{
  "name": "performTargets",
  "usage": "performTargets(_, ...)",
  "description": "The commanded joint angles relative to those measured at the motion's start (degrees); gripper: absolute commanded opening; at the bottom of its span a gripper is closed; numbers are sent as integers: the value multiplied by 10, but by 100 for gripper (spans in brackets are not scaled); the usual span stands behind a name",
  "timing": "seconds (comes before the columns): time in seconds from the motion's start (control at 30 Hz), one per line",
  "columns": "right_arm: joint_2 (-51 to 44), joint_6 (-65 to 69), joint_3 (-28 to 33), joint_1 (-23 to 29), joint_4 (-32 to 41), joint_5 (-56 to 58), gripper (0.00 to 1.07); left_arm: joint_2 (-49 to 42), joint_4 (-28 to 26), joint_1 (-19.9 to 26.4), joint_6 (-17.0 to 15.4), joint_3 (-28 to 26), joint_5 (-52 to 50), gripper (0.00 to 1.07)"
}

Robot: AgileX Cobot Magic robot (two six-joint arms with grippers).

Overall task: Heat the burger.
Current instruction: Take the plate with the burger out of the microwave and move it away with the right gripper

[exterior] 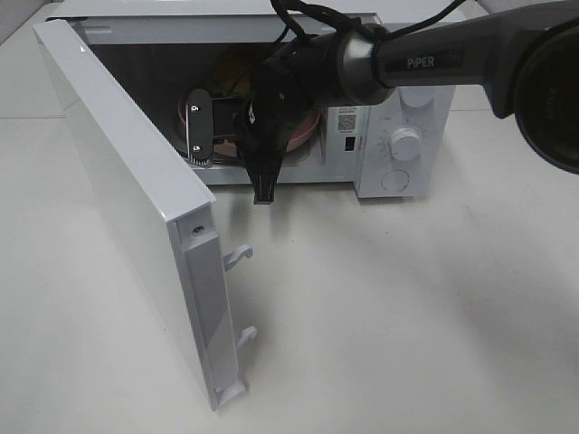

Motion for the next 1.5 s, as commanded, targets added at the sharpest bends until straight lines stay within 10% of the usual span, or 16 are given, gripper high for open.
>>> performTargets(0.03,1,2,-1,1,1,9,0,-2,3,2,-1,2,-7,100)
performTargets(0.73,-50,-163,2,7,121,142,0,-2,4,2,-1,2,-7,100)
performTargets(1.5,-178,-226,180,7,123,25,0,-2,3,2,-1,2,-7,100)
